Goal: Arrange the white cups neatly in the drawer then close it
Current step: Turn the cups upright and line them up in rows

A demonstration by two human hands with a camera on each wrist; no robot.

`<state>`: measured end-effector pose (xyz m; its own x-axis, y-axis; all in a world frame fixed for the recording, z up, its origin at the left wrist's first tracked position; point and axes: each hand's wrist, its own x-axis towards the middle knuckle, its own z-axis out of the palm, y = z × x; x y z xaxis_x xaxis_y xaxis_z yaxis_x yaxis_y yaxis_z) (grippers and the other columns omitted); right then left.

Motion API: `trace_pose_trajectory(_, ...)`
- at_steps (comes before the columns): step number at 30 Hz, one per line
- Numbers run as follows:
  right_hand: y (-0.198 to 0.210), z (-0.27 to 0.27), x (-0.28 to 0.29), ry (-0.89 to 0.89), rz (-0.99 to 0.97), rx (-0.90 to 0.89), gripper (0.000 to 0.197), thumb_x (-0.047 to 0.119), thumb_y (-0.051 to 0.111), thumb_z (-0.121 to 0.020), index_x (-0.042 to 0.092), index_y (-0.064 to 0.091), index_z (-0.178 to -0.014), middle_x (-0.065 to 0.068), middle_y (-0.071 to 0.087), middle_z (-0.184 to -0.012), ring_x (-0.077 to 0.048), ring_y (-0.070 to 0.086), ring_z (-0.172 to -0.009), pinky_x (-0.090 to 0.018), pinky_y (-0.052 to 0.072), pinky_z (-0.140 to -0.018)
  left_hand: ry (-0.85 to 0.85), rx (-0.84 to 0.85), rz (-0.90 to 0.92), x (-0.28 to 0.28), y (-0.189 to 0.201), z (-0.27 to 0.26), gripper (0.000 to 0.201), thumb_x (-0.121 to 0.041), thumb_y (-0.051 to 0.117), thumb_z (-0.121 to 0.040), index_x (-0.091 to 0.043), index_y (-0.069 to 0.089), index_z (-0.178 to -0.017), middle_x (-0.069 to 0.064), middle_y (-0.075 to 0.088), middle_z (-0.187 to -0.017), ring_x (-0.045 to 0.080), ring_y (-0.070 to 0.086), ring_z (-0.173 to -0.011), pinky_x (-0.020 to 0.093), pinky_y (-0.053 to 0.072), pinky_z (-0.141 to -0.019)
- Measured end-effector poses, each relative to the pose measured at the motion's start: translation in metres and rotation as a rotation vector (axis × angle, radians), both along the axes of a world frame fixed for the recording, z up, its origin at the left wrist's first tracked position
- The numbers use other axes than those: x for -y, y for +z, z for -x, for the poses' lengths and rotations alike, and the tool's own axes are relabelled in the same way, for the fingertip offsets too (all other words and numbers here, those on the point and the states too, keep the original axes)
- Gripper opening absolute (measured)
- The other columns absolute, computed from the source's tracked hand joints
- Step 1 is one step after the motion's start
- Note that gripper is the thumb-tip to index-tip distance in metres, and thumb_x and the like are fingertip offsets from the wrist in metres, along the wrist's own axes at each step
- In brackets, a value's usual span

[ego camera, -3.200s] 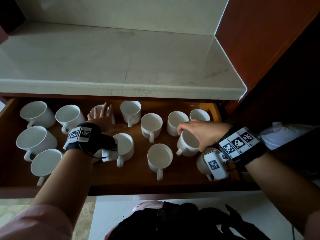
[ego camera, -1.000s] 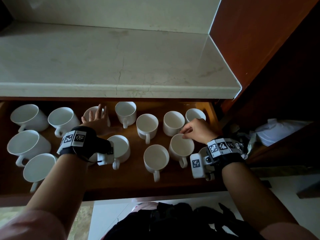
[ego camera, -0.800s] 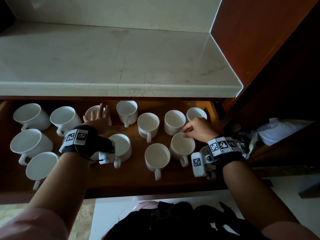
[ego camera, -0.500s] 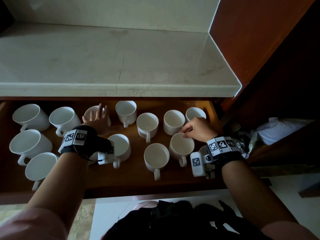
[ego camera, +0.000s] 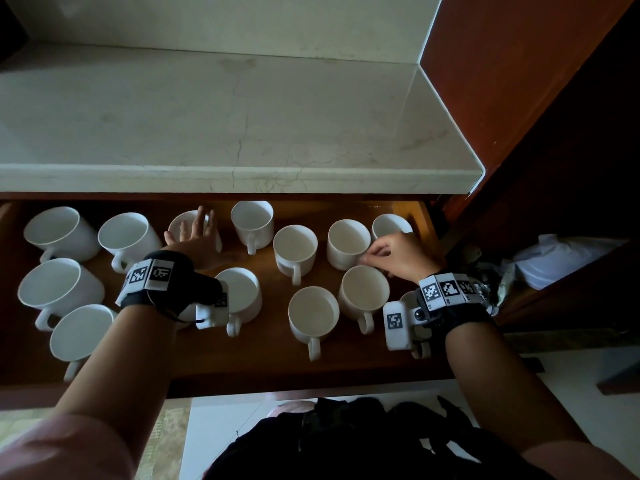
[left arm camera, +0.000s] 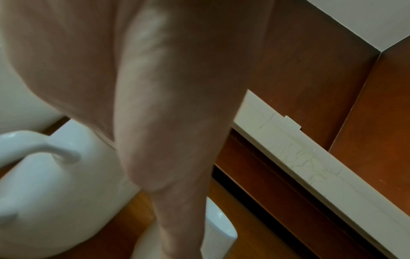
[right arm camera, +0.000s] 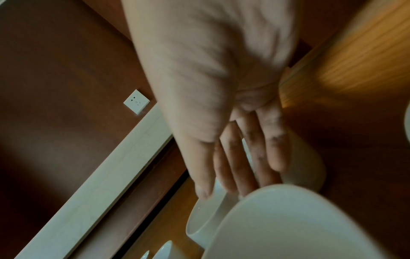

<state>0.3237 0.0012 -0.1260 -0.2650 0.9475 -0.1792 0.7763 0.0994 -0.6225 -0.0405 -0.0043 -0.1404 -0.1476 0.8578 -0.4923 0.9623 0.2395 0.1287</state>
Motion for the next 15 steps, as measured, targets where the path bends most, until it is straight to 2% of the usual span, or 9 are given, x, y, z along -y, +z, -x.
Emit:
trace_pose_trajectory(3,0.0020,0.0006,-0.0035,-0.144,-0.138,-0.060,0.017,0.023,0.062,-0.090,0.007,0.068,-0.091,-0.006,0.072,-0.074,-0.017,0.069,-0.064,-0.027,0.057,-0.056,0.009,0.003,-0.006,-0.0002,0.0005,-0.0015,0.107,-0.070,0.050,-0.080,-0.023,-0.017,-0.150,0.000,-0.029,-0.155,0.034,-0.015,-0.145,0.060,-0.003,-0.114)
trace_pose_trajectory(6,-0.0015,-0.0015,-0.0076,-0.189,-0.216,-0.004,0.018,0.019,0.059,-0.091,0.004,0.067,-0.094,-0.008,0.071,-0.081,-0.020,0.068,-0.072,-0.036,0.058,-0.068,0.012,0.013,-0.004,-0.0010,0.0000,-0.0014,0.106,-0.069,0.049,-0.081,-0.022,-0.017,-0.150,0.000,-0.029,-0.155,0.033,-0.017,-0.145,0.061,-0.003,-0.113)
trace_pose_trajectory(8,-0.0053,-0.0006,-0.0067,-0.169,-0.179,0.056,0.018,0.020,0.060,-0.091,0.005,0.068,-0.095,-0.008,0.072,-0.084,-0.020,0.068,-0.074,-0.037,0.058,-0.071,0.013,0.022,-0.002,-0.0017,-0.0001,-0.0009,0.106,-0.069,0.049,-0.081,-0.023,-0.018,-0.150,0.000,-0.029,-0.155,0.033,-0.017,-0.144,0.061,-0.003,-0.113)
trace_pose_trajectory(11,-0.0074,0.0039,-0.0043,-0.140,-0.129,0.119,0.015,0.018,0.065,-0.087,0.007,0.070,-0.095,-0.008,0.073,-0.085,-0.020,0.069,-0.077,-0.029,0.055,-0.073,0.020,0.028,-0.005,-0.0024,-0.0002,-0.0014,0.106,-0.067,0.050,-0.082,-0.022,-0.017,-0.150,0.001,-0.029,-0.155,0.033,-0.017,-0.144,0.060,-0.003,-0.114)
trace_pose_trajectory(15,-0.0048,0.0053,-0.0024,-0.166,-0.103,0.093,0.017,0.015,0.072,-0.081,0.005,0.071,-0.095,-0.010,0.074,-0.081,-0.017,0.070,-0.076,-0.013,0.048,-0.064,0.026,0.036,-0.008,-0.0028,-0.0010,-0.0010,0.106,-0.067,0.051,-0.082,-0.021,-0.016,-0.150,0.001,-0.028,-0.155,0.033,-0.017,-0.144,0.059,-0.004,-0.114)
